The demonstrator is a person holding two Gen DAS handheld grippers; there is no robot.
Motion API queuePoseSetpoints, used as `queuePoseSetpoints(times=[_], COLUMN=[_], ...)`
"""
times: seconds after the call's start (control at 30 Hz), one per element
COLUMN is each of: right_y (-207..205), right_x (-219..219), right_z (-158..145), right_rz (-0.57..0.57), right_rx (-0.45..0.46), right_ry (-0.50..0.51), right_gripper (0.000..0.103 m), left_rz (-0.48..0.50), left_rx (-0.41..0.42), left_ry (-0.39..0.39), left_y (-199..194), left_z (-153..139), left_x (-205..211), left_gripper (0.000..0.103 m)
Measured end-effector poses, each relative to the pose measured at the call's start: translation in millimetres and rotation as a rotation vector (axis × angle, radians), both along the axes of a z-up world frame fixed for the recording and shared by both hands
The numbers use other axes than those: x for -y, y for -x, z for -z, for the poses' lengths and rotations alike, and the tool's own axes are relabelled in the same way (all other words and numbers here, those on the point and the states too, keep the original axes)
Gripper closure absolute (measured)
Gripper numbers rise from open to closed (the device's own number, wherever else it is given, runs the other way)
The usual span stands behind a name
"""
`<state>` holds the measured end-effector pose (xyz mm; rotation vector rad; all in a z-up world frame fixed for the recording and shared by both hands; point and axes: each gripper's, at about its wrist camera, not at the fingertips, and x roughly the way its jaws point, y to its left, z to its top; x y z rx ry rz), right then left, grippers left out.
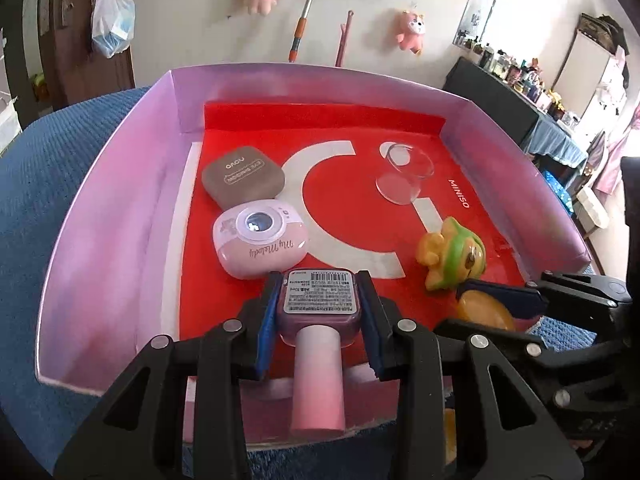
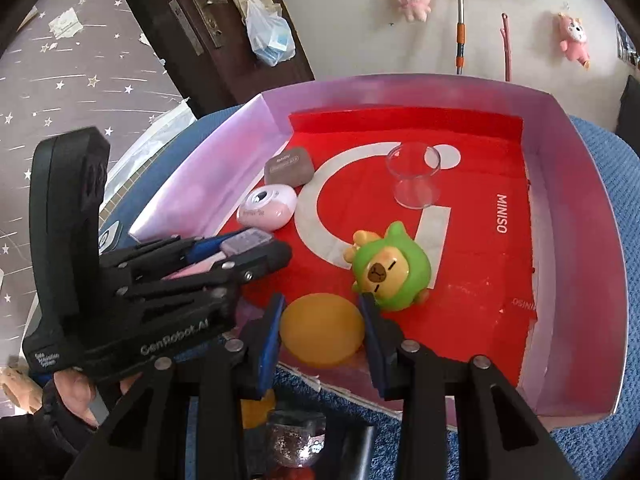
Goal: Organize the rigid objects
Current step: 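Carry the polish bottle into the box with the left gripper while the right gripper carries the sponge in, then lower the polish bottle with the left gripper while the right gripper lowers the sponge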
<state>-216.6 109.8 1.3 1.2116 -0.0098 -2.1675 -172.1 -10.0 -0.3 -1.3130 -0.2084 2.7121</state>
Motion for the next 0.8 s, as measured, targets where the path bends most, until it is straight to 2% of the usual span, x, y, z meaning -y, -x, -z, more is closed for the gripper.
queuePoseSetpoints(times=[0.13,0.2,0.3,0.4,0.5,0.57,0.67,0.77,0.8], right_y=[-4.6,-5.7,-1.1,-2.6,-10.4,-9.5,-13.9,-1.8,0.4], right_x=[4.5,2.2,-9.0,-11.9,-5.0,-3.3,3.6,-4.3,-6.5], right_z=[-8.2,-16.9,-23.4,-20.8,-23.7,-28.3,-31.8,-21.1,-17.3], right_rz=[0.023,0.083,0.186,0.120,0.056,0.025,-0.006,-0.008,0.000], right_rx=[-0.093,-0.177,-0.243,-0.166,-0.156,-0.103,-0.096,0.025,0.040], right_ry=[-0.076,-0.138,-0.175,-0.076,-0.050,0.014,0.017,0.091,0.090], right_gripper=[0.063,0.064,0.063,0.063,0.063,0.063,0.063,0.063,0.063], left_rz=[-0.012,-0.020,-0.031,-0.028,-0.028,-0.028,-0.037,-0.041,-0.041], left_rx=[0.003,0.004,0.003,-0.001,-0.002,-0.002,-0.003,-0.003,-0.003], left_ry=[0.009,0.011,0.017,0.028,0.030,0.027,0.037,0.020,0.020], left_y=[7.0,8.5,11.0,11.2,11.3,11.0,11.2,12.0,12.0], left_z=[1.4,1.6,2.5,2.6,2.0,1.9,2.1,1.9,1.9], left_x=[0.7,2.7,5.7,5.6,6.8,7.2,9.6,14.4,14.7], left_gripper=[0.069,0.069,0.069,0.069,0.069,0.069,0.069,0.069,0.069])
